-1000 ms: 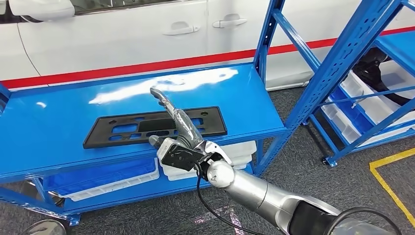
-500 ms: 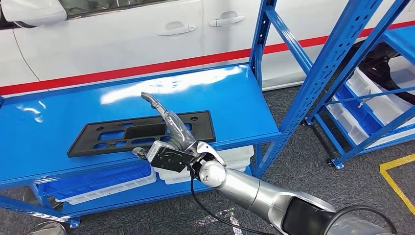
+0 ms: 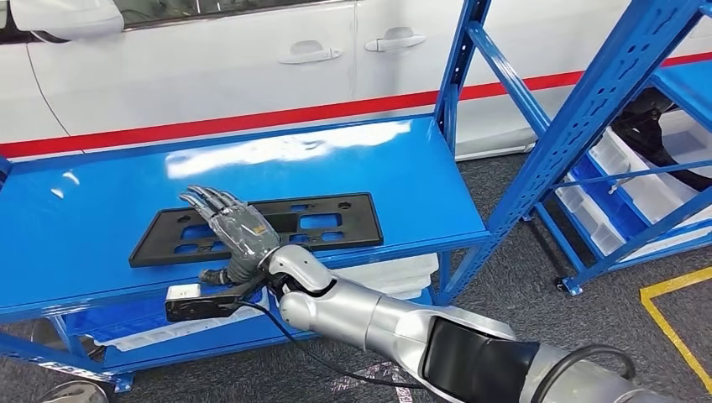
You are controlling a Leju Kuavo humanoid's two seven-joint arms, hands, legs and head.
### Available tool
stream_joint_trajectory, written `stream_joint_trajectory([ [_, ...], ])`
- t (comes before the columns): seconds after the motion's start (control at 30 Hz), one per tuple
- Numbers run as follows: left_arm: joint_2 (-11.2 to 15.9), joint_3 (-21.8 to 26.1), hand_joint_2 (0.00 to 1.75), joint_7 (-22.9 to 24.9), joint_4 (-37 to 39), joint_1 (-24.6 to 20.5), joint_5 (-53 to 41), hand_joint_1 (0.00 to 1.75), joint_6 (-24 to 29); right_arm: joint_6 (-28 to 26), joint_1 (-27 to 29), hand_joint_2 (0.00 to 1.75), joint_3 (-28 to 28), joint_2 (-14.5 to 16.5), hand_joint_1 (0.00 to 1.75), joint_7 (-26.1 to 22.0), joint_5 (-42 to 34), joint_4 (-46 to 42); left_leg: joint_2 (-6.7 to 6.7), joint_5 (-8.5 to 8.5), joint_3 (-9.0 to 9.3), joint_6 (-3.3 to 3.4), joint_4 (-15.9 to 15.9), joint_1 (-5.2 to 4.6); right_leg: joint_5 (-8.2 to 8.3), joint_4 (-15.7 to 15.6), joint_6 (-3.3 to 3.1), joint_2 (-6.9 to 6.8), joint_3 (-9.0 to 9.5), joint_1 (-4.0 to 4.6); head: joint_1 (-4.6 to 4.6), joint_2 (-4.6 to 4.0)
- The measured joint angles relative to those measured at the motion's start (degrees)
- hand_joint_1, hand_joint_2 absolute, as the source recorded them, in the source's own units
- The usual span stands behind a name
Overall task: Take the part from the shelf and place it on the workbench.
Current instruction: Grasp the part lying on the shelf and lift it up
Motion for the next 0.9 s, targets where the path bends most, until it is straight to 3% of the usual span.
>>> stream_joint_trajectory([
  [0.03, -0.1, -0.3, 0.0, 0.2, 0.0, 0.0, -0.1, 0.0, 0.0, 0.1, -0.4, 1.75, 0.5, 0.5, 0.0, 0.6, 0.6, 1.8, 0.0, -0.1, 0.01, 0.01, 0.1, 0.03, -0.74, 3.1, 0.19, 0.0, -1.83, -0.12, 0.0, 0.0],
  [0.07, -0.1, -0.5, 0.0, 0.3, 0.0, 0.0, -0.2, 0.0, 0.0, 0.2, -0.5, 1.75, 0.8, 1.0, 0.0, 1.1, 1.1, 3.3, -0.01, -0.26, 0.03, -0.02, 0.2, 0.08, -0.37, 4.4, 0.36, -0.01, -2.83, -0.25, 0.0, 0.0],
  [0.1, -0.2, -0.7, 0.0, 0.4, 0.0, 0.0, -0.3, 0.0, 0.0, 0.3, -0.6, 1.75, 1.1, 1.5, 0.0, 1.5, 1.6, 4.7, -0.04, -0.47, 0.06, -0.14, 0.4, 0.16, 1.04, 3.5, 0.5, -0.02, -2.81, -0.39, 0.0, 0.0],
  [0.17, -0.3, -1.0, 0.0, 0.6, 0.0, -0.1, -0.3, 0.0, 0.0, 0.6, -1.2, 1.75, 1.7, 2.6, 0.0, 2.2, 2.7, 7.1, -0.07, -1.13, 0.08, -0.6, 1.2, 0.34, 5.09, -3.2, 0.65, -0.12, -0.26, -0.66, 0.0, 0.0],
  [0.2, -0.3, -1.2, 0.0, 0.7, 0.0, -0.2, -0.3, 0.0, 0.0, 0.8, -1.6, 1.75, 2.1, 3.1, 0.0, 2.5, 3.4, 8.2, -0.08, -1.49, -0.06, -0.92, 1.7, 0.27, 6.27, -6.5, 0.57, -0.18, 1.21, -0.65, 0.02, 0.0],
  [0.27, -0.4, -1.7, 0.0, 1.0, 0.0, -0.4, -0.2, 0.0, 0.0, 1.0, -2.2, 1.75, 2.8, 4.1, 0.0, 3.0, 4.8, 10.4, -0.06, -1.85, -0.37, -1.55, 2.2, 0.08, 6.65, -9.3, -0.06, -0.13, 2.55, -0.44, 0.03, 0.0],
  [0.33, -0.4, -2.0, 0.0, 1.3, 0.0, -0.6, -0.1, 0.0, 0.1, 1.0, -2.4, 1.75, 3.6, 5.0, 0.0, 3.6, 6.0, 12.4, 0.02, -1.83, -0.37, -2.01, 2.1, 0.05, 6.69, -9.5, -0.95, 0.05, 2.59, -0.33, 0.02, 0.0],
  [0.4, -0.5, -2.1, 0.0, 1.5, 0.0, -0.6, 0.1, 0.0, 0.5, 1.0, -2.4, 1.75, 4.1, 5.8, 0.0, 4.2, 7.1, 13.8, 0.16, -2.91, -0.84, -2.47, 3.4, 0.2, 6.85, -9.9, -1.71, 0.09, 2.85, -0.5, 0.0, 0.0],
  [0.43, -0.5, -2.1, 0.0, 1.5, 0.0, -0.7, 0.2, 0.0, 0.8, 1.0, -2.5, 1.75, 4.3, 6.2, 0.0, 4.5, 7.5, 14.4, 0.2, -4.16, -1.74, -2.71, 5.4, 0.25, 6.91, -10.1, -1.99, 0.08, 3.0, -0.62, 0.0, 0.0],
  [0.5, -0.7, -2.2, 0.0, 1.6, 0.0, -0.8, 0.3, 0.0, 1.4, 1.0, -2.8, 1.75, 4.7, 6.7, 0.0, 4.9, 7.9, 15.5, 0.26, -7.43, -5.07, -3.09, 12.5, 0.34, 6.89, -10.2, -2.3, 0.05, 3.15, -0.55, 0.0, 0.0],
  [0.57, -0.9, -2.3, 0.0, 1.7, 0.0, -0.7, 0.4, 0.0, 1.7, 1.0, -2.8, 1.75, 5.3, 6.9, 0.0, 5.2, 8.2, 16.8, 0.26, -8.56, -7.73, -3.17, 17.5, 0.36, 6.82, -10.2, -2.4, 0.07, 3.2, -0.39, 0.0, 0.0],
  [0.6, -0.9, -2.4, 0.0, 1.7, 0.0, -0.7, 0.5, 0.0, 1.7, 0.9, -2.9, 1.75, 5.6, 7.0, 0.0, 5.5, 8.5, 17.4, 0.26, -7.54, -7.66, -3.05, 17.0, 0.36, 6.8, -10.2, -2.43, 0.14, 3.26, -0.32, 0.0, 0.0],
  [0.63, -1.0, -2.4, 0.0, 1.7, 0.0, -0.7, 0.6, 0.0, 1.7, 0.8, -2.9, 1.75, 5.8, 7.1, 0.0, 6.0, 8.9, 18.0, 0.26, -5.65, -6.48, -2.83, 14.3, 0.34, 6.78, -10.1, -2.43, 0.25, 3.35, -0.26, 0.0, 0.0],
  [0.7, -1.0, -2.5, 0.0, 1.7, 0.0, -0.9, 0.6, 0.0, 1.7, 0.2, -3.2, 1.75, 6.0, 7.4, 0.0, 7.1, 10.1, 18.8, 0.21, -2.2, -2.77, -2.2, 6.6, 0.15, 6.74, -10.2, -2.35, 0.51, 3.49, -0.11, 0.01, 0.0],
  [0.73, -1.0, -2.6, 0.0, 1.8, 0.0, -1.0, 0.6, 0.0, 1.7, -0.3, -3.4, 1.75, 6.1, 7.6, 0.0, 7.6, 10.6, 19.1, 0.17, -1.41, -1.38, -1.93, 3.8, -0.02, 6.76, -10.2, -2.21, 0.62, 3.47, -0.05, 0.01, 0.0],
  [0.8, -1.1, -3.0, 0.0, 1.9, 0.0, -1.1, 0.7, 0.0, 1.6, -1.1, -3.8, 1.75, 6.1, 7.8, 0.0, 8.6, 11.6, 19.8, 0.11, -1.44, -0.42, -1.65, 2.1, -0.35, 6.91, -10.4, -1.74, 0.7, 3.39, 0.02, 0.02, 0.0],
  [0.9, -1.3, -3.4, 0.0, 2.0, 0.0, -1.2, 0.7, 0.0, 1.4, -1.4, -4.1, 1.75, 6.2, 7.9, 0.0, 9.2, 12.1, 20.6, 0.25, -0.92, -0.02, -0.95, 1.0, 0.0, 6.26, -9.8, -0.82, 0.59, 3.17, 0.05, 0.08, 0.0],
])
